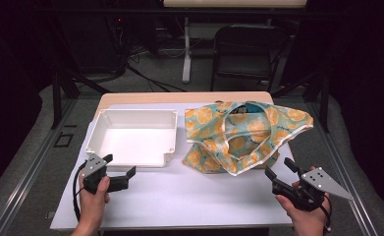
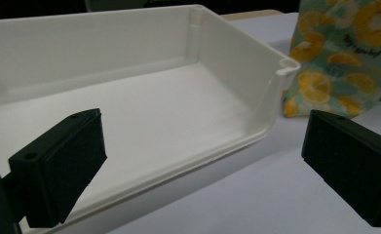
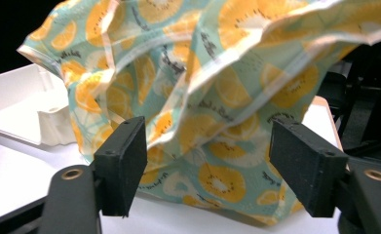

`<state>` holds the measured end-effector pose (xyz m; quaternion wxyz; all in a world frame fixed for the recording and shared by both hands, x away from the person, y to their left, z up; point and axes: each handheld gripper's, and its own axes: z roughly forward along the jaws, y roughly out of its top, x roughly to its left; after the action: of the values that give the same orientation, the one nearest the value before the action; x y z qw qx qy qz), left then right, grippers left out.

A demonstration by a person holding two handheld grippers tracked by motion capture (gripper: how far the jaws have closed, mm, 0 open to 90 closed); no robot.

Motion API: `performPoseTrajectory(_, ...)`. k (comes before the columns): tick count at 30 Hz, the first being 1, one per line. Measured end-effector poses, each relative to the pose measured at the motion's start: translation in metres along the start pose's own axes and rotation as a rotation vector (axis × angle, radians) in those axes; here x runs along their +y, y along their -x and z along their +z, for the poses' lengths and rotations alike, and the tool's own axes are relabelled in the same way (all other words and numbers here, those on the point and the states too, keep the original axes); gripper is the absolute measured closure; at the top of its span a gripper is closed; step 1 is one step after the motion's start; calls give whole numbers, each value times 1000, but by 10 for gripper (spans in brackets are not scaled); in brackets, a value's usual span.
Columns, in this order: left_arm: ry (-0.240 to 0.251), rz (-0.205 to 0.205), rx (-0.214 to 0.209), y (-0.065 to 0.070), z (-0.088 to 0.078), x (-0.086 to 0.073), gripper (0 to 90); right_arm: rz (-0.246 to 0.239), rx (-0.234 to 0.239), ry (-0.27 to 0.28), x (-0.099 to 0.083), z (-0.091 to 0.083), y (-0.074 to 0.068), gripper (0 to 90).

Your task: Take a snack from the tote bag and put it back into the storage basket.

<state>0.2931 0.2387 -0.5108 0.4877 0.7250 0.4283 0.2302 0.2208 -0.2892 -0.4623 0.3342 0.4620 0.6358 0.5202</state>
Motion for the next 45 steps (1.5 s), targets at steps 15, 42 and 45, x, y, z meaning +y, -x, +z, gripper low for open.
performPoseTrajectory(15, 50, 54, -134, 49, 35, 46, 114, -10, -45, 9, 29, 17, -12, 251)
performPoseTrajectory(42, 90, 145, -225, 120, 77, 97, 182, -34, -14, 53, 65, 44, 0, 900)
performPoseTrajectory(45, 88, 159, -205, 124, 78, 100, 205, -24, -5, 63, 68, 48, 1, 900)
